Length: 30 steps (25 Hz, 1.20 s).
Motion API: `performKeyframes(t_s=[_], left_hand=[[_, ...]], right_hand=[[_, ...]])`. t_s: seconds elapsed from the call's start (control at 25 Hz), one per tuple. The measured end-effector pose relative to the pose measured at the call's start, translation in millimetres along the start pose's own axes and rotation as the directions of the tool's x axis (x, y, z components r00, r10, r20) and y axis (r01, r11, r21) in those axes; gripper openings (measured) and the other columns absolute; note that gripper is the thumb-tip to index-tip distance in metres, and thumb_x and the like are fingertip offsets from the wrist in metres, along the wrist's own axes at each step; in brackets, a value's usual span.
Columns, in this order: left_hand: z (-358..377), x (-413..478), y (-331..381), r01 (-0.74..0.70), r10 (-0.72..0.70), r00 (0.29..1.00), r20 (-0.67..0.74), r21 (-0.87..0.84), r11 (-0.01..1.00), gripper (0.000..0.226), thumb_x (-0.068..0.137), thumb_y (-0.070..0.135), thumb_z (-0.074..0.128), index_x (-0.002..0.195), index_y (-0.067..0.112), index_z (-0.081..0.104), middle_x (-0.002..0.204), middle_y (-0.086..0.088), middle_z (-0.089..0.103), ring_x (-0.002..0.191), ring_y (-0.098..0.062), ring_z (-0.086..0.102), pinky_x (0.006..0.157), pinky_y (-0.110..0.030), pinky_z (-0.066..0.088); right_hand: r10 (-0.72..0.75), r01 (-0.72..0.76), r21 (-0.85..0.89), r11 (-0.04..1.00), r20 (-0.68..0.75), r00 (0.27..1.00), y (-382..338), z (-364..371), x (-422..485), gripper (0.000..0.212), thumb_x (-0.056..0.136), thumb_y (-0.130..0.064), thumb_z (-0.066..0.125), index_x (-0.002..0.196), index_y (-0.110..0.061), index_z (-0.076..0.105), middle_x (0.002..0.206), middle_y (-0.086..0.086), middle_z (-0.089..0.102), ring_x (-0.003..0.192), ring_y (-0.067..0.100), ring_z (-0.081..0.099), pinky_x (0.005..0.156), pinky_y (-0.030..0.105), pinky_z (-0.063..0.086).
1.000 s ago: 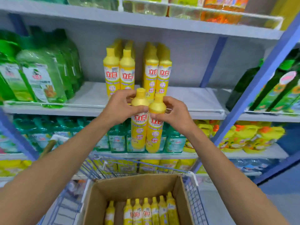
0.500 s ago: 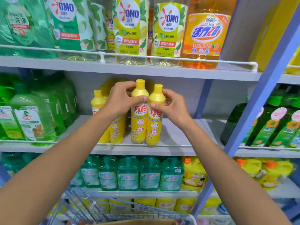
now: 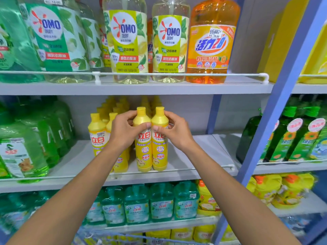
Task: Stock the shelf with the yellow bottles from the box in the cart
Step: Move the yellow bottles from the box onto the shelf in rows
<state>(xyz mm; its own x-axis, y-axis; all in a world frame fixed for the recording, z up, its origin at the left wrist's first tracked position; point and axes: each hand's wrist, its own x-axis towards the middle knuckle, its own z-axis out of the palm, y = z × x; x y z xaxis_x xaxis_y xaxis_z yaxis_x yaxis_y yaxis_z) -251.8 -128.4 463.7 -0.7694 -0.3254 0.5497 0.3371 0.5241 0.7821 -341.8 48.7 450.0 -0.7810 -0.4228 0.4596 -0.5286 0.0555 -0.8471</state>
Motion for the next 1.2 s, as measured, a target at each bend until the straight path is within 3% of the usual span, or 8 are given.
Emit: performKeyframes(t_s=[0.12, 0.28, 0.6, 0.76, 0.84, 0.96, 1.08, 1.2], left_hand=[[1.0, 5.5, -2.4, 0.004, -0.003, 1.000, -0.026, 0.019, 1.000, 0.035, 0.075, 0.027, 0.088, 0.107, 0.027, 0.073, 0.100, 0.008, 0.076, 0.091, -0.010, 0.073, 0.082, -0.040, 0.062], [9.3, 3.5, -18.8, 0.041, -0.040, 0.999, -0.013, 0.058, 0.997, 0.043, 0.074, 0.030, 0.089, 0.112, 0.019, 0.074, 0.101, 0.006, 0.076, 0.091, -0.010, 0.073, 0.083, -0.042, 0.062], [17.2, -17.8, -36.9, 0.167, -0.170, 0.985, -0.032, -0.079, 0.983, 0.066, 0.071, 0.027, 0.091, 0.130, 0.017, 0.062, 0.114, 0.007, 0.073, 0.103, -0.005, 0.069, 0.088, -0.029, 0.058], [25.4, -48.8, -61.8, 0.263, -0.262, 0.964, 0.038, -0.036, 0.964, 0.062, 0.075, 0.016, 0.088, 0.130, 0.015, 0.061, 0.118, 0.006, 0.072, 0.106, -0.001, 0.066, 0.097, -0.037, 0.057], [28.9, -61.1, -71.9, 0.279, -0.278, 0.959, 0.051, -0.010, 0.960, 0.062, 0.077, 0.016, 0.087, 0.132, 0.015, 0.059, 0.121, 0.006, 0.070, 0.106, 0.003, 0.063, 0.091, -0.026, 0.058], [33.0, -68.0, -75.9, 0.299, -0.299, 0.954, 0.014, 0.016, 0.954, 0.059, 0.078, 0.020, 0.087, 0.130, 0.017, 0.060, 0.116, 0.008, 0.070, 0.098, 0.009, 0.061, 0.072, -0.007, 0.051], [39.0, -66.2, -75.2, 0.287, -0.286, 0.957, -0.040, 0.015, 0.958, 0.058, 0.075, 0.022, 0.088, 0.126, 0.017, 0.062, 0.110, 0.009, 0.071, 0.097, 0.002, 0.065, 0.073, -0.013, 0.055], [45.0, -66.7, -75.8, 0.263, -0.260, 0.962, -0.085, 0.028, 0.964, 0.056, 0.075, 0.023, 0.088, 0.125, 0.018, 0.062, 0.106, 0.012, 0.070, 0.097, 0.001, 0.066, 0.080, -0.022, 0.059]], right_hand=[[-0.011, 0.011, -0.004, 1.000, -0.023, 1.000, 2.4, 1.3, 3.3, 0.065, 0.079, -0.022, 0.087, 0.137, -0.010, 0.060, 0.125, 0.007, 0.068, 0.111, 0.014, 0.069, 0.090, 0.022, 0.057], [0.035, -0.035, -0.027, 0.999, -0.025, 0.999, 18.4, 8.6, -4.3, 0.066, 0.080, -0.024, 0.086, 0.139, -0.012, 0.059, 0.127, 0.005, 0.066, 0.111, 0.014, 0.068, 0.092, 0.029, 0.059], [-0.010, -0.016, -0.178, 0.984, -0.140, 0.990, 29.6, 17.3, -19.1, 0.076, 0.080, -0.042, 0.084, 0.145, -0.021, 0.050, 0.134, -0.006, 0.059, 0.118, 0.005, 0.060, 0.097, 0.023, 0.054], [0.082, -0.140, -0.264, 0.954, -0.219, 0.972, 55.1, 27.2, -38.9, 0.070, 0.074, -0.048, 0.086, 0.131, -0.024, 0.055, 0.122, -0.007, 0.062, 0.109, 0.006, 0.062, 0.090, 0.037, 0.060], [0.132, -0.183, -0.286, 0.941, -0.190, 0.973, 65.1, 30.9, -48.1, 0.066, 0.075, -0.049, 0.085, 0.129, -0.026, 0.056, 0.121, -0.007, 0.065, 0.107, 0.007, 0.064, 0.090, 0.039, 0.060], [0.157, -0.189, -0.259, 0.947, -0.141, 0.978, 70.0, 29.1, -50.4, 0.057, 0.080, -0.039, 0.084, 0.130, -0.023, 0.060, 0.121, -0.006, 0.067, 0.101, 0.002, 0.064, 0.091, 0.031, 0.060], [0.161, -0.173, -0.248, 0.953, -0.069, 0.985, 68.4, 21.2, -47.0, 0.055, 0.085, -0.030, 0.081, 0.135, -0.020, 0.060, 0.127, -0.004, 0.066, 0.098, -0.002, 0.062, 0.084, 0.009, 0.052], [0.166, -0.168, -0.202, 0.965, -0.029, 0.986, 69.3, 16.9, -47.2, 0.056, 0.087, -0.025, 0.079, 0.138, -0.019, 0.058, 0.129, -0.003, 0.065, 0.100, -0.005, 0.062, 0.080, 0.003, 0.049]])
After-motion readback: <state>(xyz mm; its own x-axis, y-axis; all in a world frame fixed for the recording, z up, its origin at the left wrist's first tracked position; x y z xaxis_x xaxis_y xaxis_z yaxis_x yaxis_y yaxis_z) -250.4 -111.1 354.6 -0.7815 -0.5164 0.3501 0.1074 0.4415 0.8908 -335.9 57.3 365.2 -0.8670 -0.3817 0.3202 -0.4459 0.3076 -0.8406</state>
